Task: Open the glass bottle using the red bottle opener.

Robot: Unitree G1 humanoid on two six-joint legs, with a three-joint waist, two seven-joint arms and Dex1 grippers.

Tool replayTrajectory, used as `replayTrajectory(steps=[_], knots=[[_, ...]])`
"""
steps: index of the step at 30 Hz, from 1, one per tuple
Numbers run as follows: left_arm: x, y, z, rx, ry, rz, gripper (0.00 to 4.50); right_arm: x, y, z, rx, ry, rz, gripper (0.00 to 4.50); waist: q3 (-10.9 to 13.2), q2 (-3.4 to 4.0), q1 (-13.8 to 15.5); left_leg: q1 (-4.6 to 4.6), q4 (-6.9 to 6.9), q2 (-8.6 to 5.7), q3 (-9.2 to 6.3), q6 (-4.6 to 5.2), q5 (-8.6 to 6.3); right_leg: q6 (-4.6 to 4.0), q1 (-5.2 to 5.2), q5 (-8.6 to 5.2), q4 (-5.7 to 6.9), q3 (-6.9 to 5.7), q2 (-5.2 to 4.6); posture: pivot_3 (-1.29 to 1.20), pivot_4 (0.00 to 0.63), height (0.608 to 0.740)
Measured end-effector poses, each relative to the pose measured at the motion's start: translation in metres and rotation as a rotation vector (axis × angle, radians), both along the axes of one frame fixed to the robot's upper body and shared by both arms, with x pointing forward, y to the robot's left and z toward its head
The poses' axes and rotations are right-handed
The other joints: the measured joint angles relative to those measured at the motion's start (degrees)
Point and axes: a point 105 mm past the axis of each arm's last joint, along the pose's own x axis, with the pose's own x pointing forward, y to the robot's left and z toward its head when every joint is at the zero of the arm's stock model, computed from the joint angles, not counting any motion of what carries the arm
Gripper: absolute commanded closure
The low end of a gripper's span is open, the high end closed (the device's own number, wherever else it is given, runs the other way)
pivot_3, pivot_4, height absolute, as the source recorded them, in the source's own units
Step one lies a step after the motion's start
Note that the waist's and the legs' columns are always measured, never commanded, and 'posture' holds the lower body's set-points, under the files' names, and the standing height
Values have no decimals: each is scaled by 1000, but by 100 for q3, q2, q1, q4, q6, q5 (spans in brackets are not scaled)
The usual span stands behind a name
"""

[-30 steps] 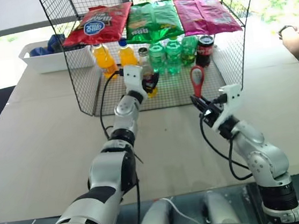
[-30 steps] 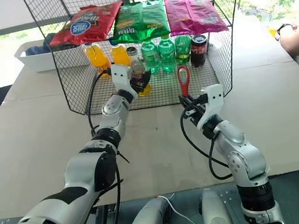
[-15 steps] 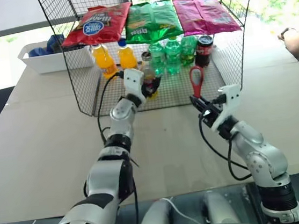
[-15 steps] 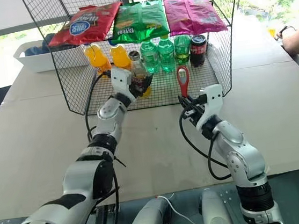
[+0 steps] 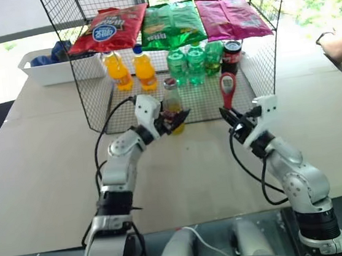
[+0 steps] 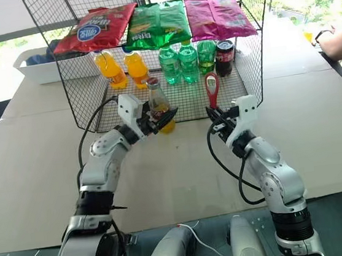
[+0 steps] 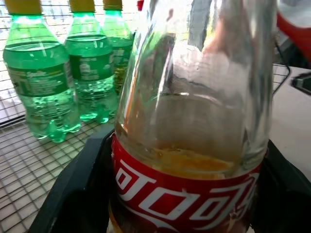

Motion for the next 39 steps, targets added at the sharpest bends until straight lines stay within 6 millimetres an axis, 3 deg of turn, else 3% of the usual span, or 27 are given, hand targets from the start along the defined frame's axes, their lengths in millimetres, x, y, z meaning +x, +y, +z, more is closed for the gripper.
replayTrajectory(steps=[3,15,17,18,19,22,27,31,38,39], knots=[[-11,-1,-9,-2,51,-23,1707,1,-2,1,-5,-7,-6,4500,0,0,1,0,0,0,1,0,0,0,0,0,1,0,0,0,150,740],[-25,4,-15,-18,17,-24,1707,3,-4,2,-17,-12,-15,4500,0,1,50,4,-3,1,9,0,0,0,1,0,-2,7,0,0,150,740],[-25,4,-15,-27,21,-30,704,3,-4,2,-18,-13,-15,4500,0,1,64,4,-3,1,12,0,0,0,0,0,-2,8,0,0,150,740],[-26,4,-15,-34,25,-38,507,3,-4,2,-18,-15,-15,4500,0,1,71,4,-3,1,13,1,-1,0,0,0,-2,9,0,0,150,740],[-28,3,-16,-39,31,-45,8,3,-3,3,-20,-19,-16,4500,0,1,75,4,-3,1,14,1,-1,0,0,0,-2,9,0,0,150,740],[-28,4,-18,-41,37,-42,8,4,-3,5,-23,-25,-16,4500,0,1,90,4,-3,1,14,1,-1,0,0,0,-1,9,0,0,150,740],[-31,1,-2,-80,-24,-49,8,4,-2,6,-23,-35,-9,4500,0,1,105,5,-2,2,14,1,-1,0,1,0,-1,9,-1,0,150,740],[-31,1,27,-112,-113,-65,8,4,-2,6,-25,-36,-5,4500,0,1,101,6,-3,2,17,1,-1,0,1,0,0,11,0,0,150,740],[-32,1,31,-110,-127,-70,8,4,-2,5,-25,-34,0,4500,0,1,101,6,-3,2,18,1,-1,0,0,0,0,12,2,0,150,740],[-32,0,32,-110,-132,-72,249,4,-2,4,-25,-30,0,4500,0,1,102,6,-3,2,18,1,-1,0,1,0,-1,12,2,0,150,740]])
